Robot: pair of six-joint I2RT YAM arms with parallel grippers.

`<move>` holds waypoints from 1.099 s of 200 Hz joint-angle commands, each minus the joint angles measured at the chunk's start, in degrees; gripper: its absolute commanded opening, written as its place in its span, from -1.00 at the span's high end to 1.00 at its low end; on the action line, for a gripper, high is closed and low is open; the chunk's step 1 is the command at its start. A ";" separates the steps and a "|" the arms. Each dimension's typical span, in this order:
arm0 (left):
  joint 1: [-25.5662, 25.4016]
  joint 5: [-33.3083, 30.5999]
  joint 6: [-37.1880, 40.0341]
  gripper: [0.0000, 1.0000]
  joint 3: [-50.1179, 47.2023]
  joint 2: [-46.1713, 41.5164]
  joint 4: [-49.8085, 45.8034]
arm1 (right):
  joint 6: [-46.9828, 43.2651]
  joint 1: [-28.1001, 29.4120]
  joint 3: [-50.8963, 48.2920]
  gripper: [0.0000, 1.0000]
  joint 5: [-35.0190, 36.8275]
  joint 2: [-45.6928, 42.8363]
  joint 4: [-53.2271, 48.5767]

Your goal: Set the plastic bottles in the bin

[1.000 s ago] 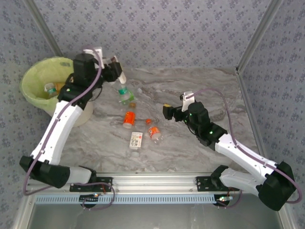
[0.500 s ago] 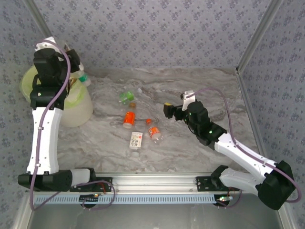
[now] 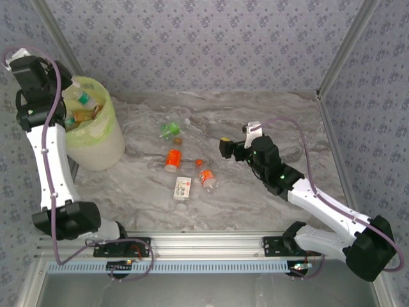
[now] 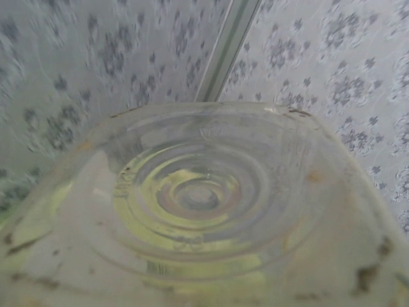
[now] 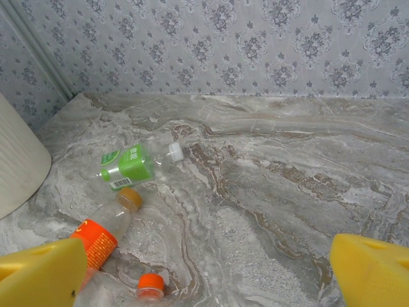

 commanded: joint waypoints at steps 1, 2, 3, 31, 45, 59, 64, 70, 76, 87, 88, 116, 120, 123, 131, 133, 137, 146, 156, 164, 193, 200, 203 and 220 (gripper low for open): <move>0.74 3.23 -6.34 0.19 -2.12 0.86 1.28 | 1.15 -0.20 0.57 -1.00 1.48 -0.92 -1.12; 0.74 3.32 -6.47 0.19 -2.22 0.94 1.30 | 1.17 -0.20 0.57 -1.00 1.48 -0.94 -1.13; 0.74 3.33 -6.62 0.19 -2.32 1.03 1.35 | 1.17 -0.20 0.57 -1.00 1.47 -0.91 -1.17; 1.01 3.77 -11.13 -0.10 -3.07 4.27 -0.85 | 1.18 -0.14 0.58 -1.00 1.39 -1.32 -1.86; 1.09 5.04 -13.17 -0.51 -2.28 5.76 -2.21 | 1.35 -0.19 0.56 -1.00 1.72 -1.56 -2.01; 1.14 6.48 -14.12 -0.80 -0.43 6.71 -4.60 | 1.68 -0.15 0.34 -1.00 2.11 -1.92 -1.95; 1.10 6.71 -14.27 -0.84 -0.07 6.74 -5.18 | 1.88 -0.13 0.29 -1.00 2.32 -2.02 -2.03; 1.10 6.77 -14.49 -0.96 0.04 6.43 -5.40 | 2.20 -0.14 0.11 -1.00 2.66 -2.11 -2.01; 1.09 6.53 -14.56 -0.99 -0.03 5.94 -5.25 | 2.59 -0.13 -0.07 -1.00 3.12 -2.27 -2.09; 1.09 5.93 -14.34 -0.99 -0.55 4.64 -4.74 | 3.22 -0.14 -0.64 -1.00 3.71 -2.48 -1.78; 1.14 5.86 -14.34 -0.99 -0.56 4.55 -4.70 | 3.21 -0.13 -0.69 -1.00 3.78 -2.51 -1.72; 0.88 7.29 -12.53 -0.99 -0.53 2.42 -5.31 | 4.53 -0.18 -1.33 -1.00 5.57 -2.55 -1.36; 0.79 7.43 -12.22 -0.99 -0.69 2.00 -5.40 | 4.56 -0.16 -1.28 -1.00 5.74 -2.49 -1.39; 0.61 7.46 -11.95 -0.99 -0.85 1.74 -5.40 | 4.64 -0.12 -1.29 -1.00 5.92 -2.46 -1.33; -0.05 7.13 -11.14 -0.99 -1.46 0.93 -5.40 | 4.97 -0.20 -1.43 -1.00 6.47 -2.39 -1.41; -0.14 7.09 -10.96 -0.99 -1.67 0.69 -5.33 | 5.00 -0.26 -1.45 -1.00 6.61 -2.38 -1.47; -0.59 6.87 -10.65 -0.99 -2.06 0.19 -5.24 | 5.12 -0.29 -1.37 -1.00 6.89 -2.37 -1.44; -1.59 6.59 -9.65 -0.99 -3.10 -0.93 -4.65 | 5.58 -0.22 -1.29 -1.00 7.64 -2.27 -1.76; -3.25 6.50 -8.23 -0.99 -4.37 -2.24 -3.74 | 5.83 -0.24 -1.14 -1.00 8.15 -2.20 -2.34; -4.82 6.34 -6.85 -0.99 -5.22 -3.10 -3.23 | 5.92 -0.28 -1.00 -1.00 8.47 -2.09 -2.80; -13.15 3.39 -0.75 -0.99 -5.98 -4.71 -2.92 | 7.05 -0.37 -0.44 -1.00 9.69 -2.13 -4.35; -15.56 2.80 1.37 -0.99 -5.72 -4.68 -2.88 | 7.31 -0.37 -0.40 -1.00 9.87 -2.19 -4.61; -16.55 2.65 2.27 -0.99 -5.60 -4.61 -2.88 | 7.39 -0.33 -0.38 -1.00 9.98 -2.15 -4.57; -21.94 2.32 7.58 -0.99 -4.77 -3.81 -2.87 | 7.89 -0.45 -0.46 -1.00 10.04 -2.24 -4.67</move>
